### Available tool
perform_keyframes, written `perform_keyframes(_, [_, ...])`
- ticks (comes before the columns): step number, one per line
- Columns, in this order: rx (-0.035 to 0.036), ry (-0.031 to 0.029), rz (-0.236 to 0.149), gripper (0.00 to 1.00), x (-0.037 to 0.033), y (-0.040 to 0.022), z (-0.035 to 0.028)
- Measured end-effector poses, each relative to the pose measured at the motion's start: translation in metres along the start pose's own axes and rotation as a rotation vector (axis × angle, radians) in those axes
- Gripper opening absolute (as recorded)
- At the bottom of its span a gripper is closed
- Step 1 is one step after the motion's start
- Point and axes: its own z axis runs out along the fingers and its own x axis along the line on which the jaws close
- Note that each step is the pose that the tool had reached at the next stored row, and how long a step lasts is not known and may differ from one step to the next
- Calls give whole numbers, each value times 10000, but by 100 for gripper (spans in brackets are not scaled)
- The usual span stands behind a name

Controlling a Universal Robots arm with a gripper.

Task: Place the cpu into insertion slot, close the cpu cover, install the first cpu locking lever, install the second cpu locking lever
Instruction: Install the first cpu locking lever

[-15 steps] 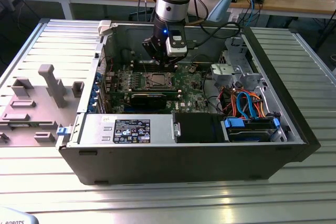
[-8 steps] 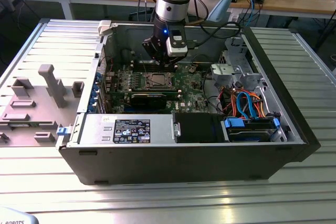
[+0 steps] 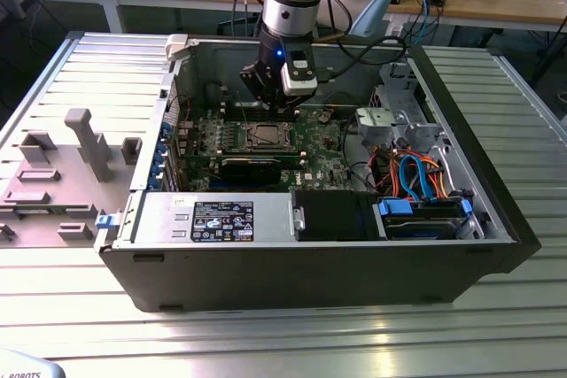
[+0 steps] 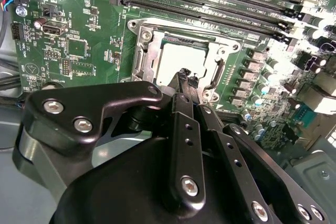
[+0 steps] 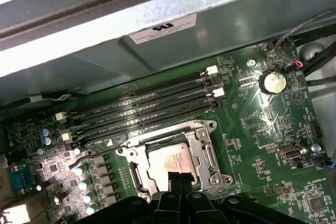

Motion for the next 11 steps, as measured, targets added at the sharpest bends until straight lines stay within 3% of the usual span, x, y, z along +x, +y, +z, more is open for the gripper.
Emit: perform_keyframes(11, [15, -5, -215, 11, 0, 0, 0])
